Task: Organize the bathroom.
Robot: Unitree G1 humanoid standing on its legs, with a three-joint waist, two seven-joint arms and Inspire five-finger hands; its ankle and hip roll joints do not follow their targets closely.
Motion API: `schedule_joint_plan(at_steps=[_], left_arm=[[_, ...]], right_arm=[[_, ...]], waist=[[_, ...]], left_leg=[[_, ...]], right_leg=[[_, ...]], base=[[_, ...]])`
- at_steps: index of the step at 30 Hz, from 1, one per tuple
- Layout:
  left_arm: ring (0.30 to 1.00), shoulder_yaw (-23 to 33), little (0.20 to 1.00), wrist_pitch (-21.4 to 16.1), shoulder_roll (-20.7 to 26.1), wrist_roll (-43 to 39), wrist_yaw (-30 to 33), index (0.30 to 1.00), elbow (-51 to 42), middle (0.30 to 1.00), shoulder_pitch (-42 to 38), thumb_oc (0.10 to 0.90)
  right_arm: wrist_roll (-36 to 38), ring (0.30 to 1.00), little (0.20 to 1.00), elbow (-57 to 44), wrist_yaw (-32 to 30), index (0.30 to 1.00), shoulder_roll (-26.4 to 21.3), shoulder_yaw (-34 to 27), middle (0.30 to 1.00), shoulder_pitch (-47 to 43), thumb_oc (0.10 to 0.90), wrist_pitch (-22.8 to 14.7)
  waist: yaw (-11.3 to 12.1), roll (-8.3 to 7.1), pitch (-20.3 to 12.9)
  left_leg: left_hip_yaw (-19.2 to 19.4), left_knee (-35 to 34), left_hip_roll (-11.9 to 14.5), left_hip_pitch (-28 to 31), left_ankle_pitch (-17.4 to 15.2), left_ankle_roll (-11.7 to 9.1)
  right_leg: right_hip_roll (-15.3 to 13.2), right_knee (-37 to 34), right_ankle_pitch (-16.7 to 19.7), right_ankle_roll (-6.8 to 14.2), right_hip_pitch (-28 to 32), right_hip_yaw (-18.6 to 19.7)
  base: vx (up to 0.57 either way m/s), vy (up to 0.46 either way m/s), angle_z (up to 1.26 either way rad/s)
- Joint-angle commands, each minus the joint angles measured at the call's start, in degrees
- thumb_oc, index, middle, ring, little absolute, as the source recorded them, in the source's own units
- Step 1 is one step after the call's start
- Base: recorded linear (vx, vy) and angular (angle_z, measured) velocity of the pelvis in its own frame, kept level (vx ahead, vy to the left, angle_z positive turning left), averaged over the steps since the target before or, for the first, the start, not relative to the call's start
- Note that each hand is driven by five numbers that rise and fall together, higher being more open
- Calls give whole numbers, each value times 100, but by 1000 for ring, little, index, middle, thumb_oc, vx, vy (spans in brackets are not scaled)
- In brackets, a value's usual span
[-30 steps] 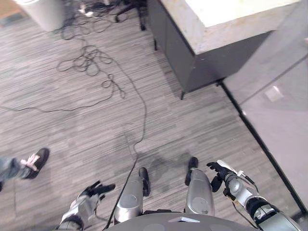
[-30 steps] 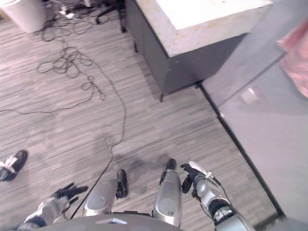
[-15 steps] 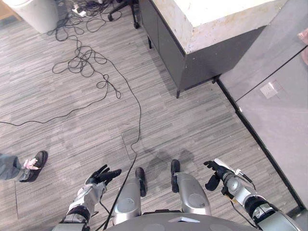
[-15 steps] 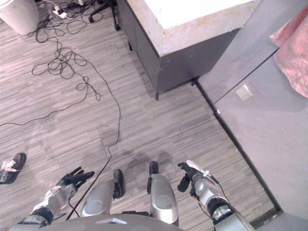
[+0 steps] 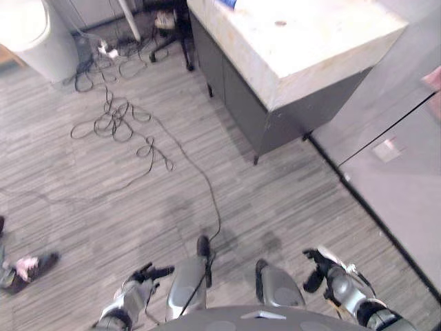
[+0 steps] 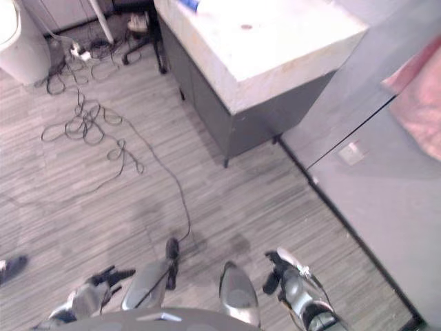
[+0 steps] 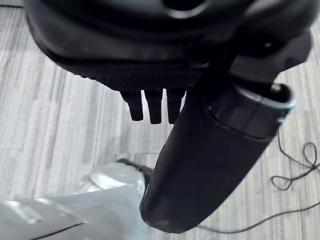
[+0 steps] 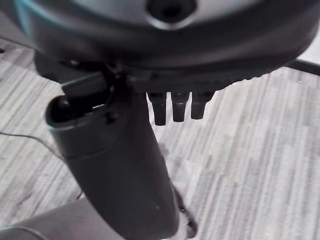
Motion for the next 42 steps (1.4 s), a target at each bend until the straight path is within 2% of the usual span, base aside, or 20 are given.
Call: schedule_joint_plan(at_steps=[1,3,4,6,8,10,11,13,15,16,18,21,23,25,28,31,34,36,38,42], left_arm=[[900,210,900,-294,482,48,120,900,-295,900,370,800],[900,273,900,-294,507,55,134,900,-355,900,454,800],[900,333,900,-272,572,143,133,900,-469,900,554,800],[900,369,900,-317,618,291,55,900,-488,900,562,800],[900,356,900,-325,650,378,25,900,-549,900,568,800],[900,378,900,-274,611,278,173,900,-691,900,594,800],[900,401,900,-315,578,266,205,900,-706,900,638,800],[900,406,900,-327,571,246,210,900,-706,900,652,800],[900,571,900,-412,533,490,-21,900,-586,900,656,800],[900,589,900,-461,525,346,-132,900,-489,900,613,800],[900,563,900,-398,482,365,-110,900,-564,900,595,800],[900,396,900,-292,464,176,13,900,-649,900,541,800],[900,348,900,-382,502,122,-90,900,-568,900,462,800],[900,320,900,-417,543,184,-5,900,-585,900,501,800],[900,285,900,-318,675,283,148,900,-711,900,495,800],[900,369,900,-325,864,312,32,900,-626,900,446,800],[900,430,900,-482,829,104,51,900,-658,900,578,800],[900,422,900,-471,758,-38,150,900,-711,900,700,800],[900,355,900,-484,680,-34,157,900,-681,900,731,800],[900,232,900,-339,790,77,121,900,-601,900,436,800]], right_arm=[[-222,900,900,-383,-52,900,-310,-89,900,-86,800,-269],[-238,900,900,-415,-22,900,-355,-78,900,-51,800,-260],[-173,900,900,-541,48,900,-453,-97,900,42,800,-184],[-145,900,900,-512,13,900,-484,-179,900,166,800,-254],[-161,900,900,-542,-15,900,-499,-188,900,272,800,-280],[-246,900,900,-792,172,900,-563,-116,900,233,800,-193],[-252,900,900,-911,272,900,-600,-112,900,212,800,-144],[-246,900,900,-947,300,900,-610,-118,900,209,800,-128],[-128,900,900,-990,335,900,-595,-117,900,121,800,-82],[-241,900,900,-982,422,900,-595,-177,900,64,800,-112],[-308,900,900,-1035,526,900,-620,-188,900,27,800,-81],[-306,900,900,-984,549,900,-658,-174,900,-138,800,-102],[-233,900,900,-597,218,900,-569,-109,900,-290,800,-302],[-209,900,900,-592,-12,900,-438,-76,900,-262,800,-237],[-100,900,900,-678,60,900,-447,-226,900,-200,800,-230],[6,900,900,-559,-18,900,-449,-333,900,-128,800,-359],[73,900,900,-767,92,900,-538,-313,900,-36,800,-192],[74,900,900,-773,80,900,-542,-283,900,-41,800,-141],[312,900,900,-596,-109,900,-513,-182,900,-256,800,-113],[317,900,900,-503,-404,900,-413,-267,900,-279,800,-186]], waist=[[186,84,196],[171,80,236],[3,-8,251],[-218,-210,265],[-334,-382,274],[-211,-360,255],[-198,-326,239],[-207,-318,224],[-294,-311,14],[-289,-315,-47],[-278,-360,-54],[-197,-292,61],[-147,-103,131],[-74,-212,216],[-96,-132,117],[-140,-113,92],[-127,-137,77],[-74,-126,87],[-10,64,140],[-50,79,298]], left_leg=[[-67,483,52,301,-735,64],[-33,434,-4,442,-811,105],[0,353,-129,698,-970,121],[122,430,-356,927,-1349,150],[323,565,-492,1141,-1755,195],[1098,733,-249,1430,-2083,131],[1238,853,-124,1518,-2061,40],[1247,884,-96,1533,-2021,9],[1280,1800,116,1271,-897,-511],[1100,2892,233,788,-254,-812],[809,3838,263,257,-113,-847],[557,3090,647,-446,-190,-598],[680,705,905,-209,-96,-547],[23,1147,718,-308,-275,-521],[173,554,574,107,-568,-438],[167,704,505,293,-706,-425],[-422,2218,297,-226,-288,-561],[-815,2331,221,-393,-117,-555],[-1051,293,584,171,-206,-444],[-959,392,309,117,-609,-332]], right_leg=[[-1194,1048,1510,206,-340,-141],[-1070,1113,1546,235,-514,-205],[-555,553,1431,315,-741,-339],[-295,-537,1579,467,-1030,-617],[-249,-1065,1989,616,-1238,-1042],[-649,-920,1819,608,-1028,-2116],[-552,-1006,1690,537,-857,-2121],[-505,-1040,1652,504,-817,-2086],[-5,-1681,1286,52,-256,-1970],[91,-1845,1105,-135,6,-1855],[65,-1871,1041,-224,111,-1682],[150,-1884,880,-240,276,-1256],[255,-1878,779,-96,287,-1117],[95,-1733,849,24,122,-746],[-39,-1593,870,166,31,-748],[-116,-1601,927,225,41,-654],[-86,-1622,858,26,165,-416],[-65,-1551,830,-5,221,-191],[22,-1420,705,179,144,118],[-456,-1133,855,477,-201,364]], base=[[269,383,-46],[278,230,-66],[387,94,-71],[425,5,-32],[350,-11,9],[391,8,35],[304,-73,-17],[151,-74,-56],[186,-191,-88],[151,-171,-60],[144,-26,-33],[126,185,-82],[92,273,-114],[50,135,-87],[88,98,-76],[71,56,-6],[73,109,-1],[129,271,-29],[114,496,-27],[-51,315,-99]])
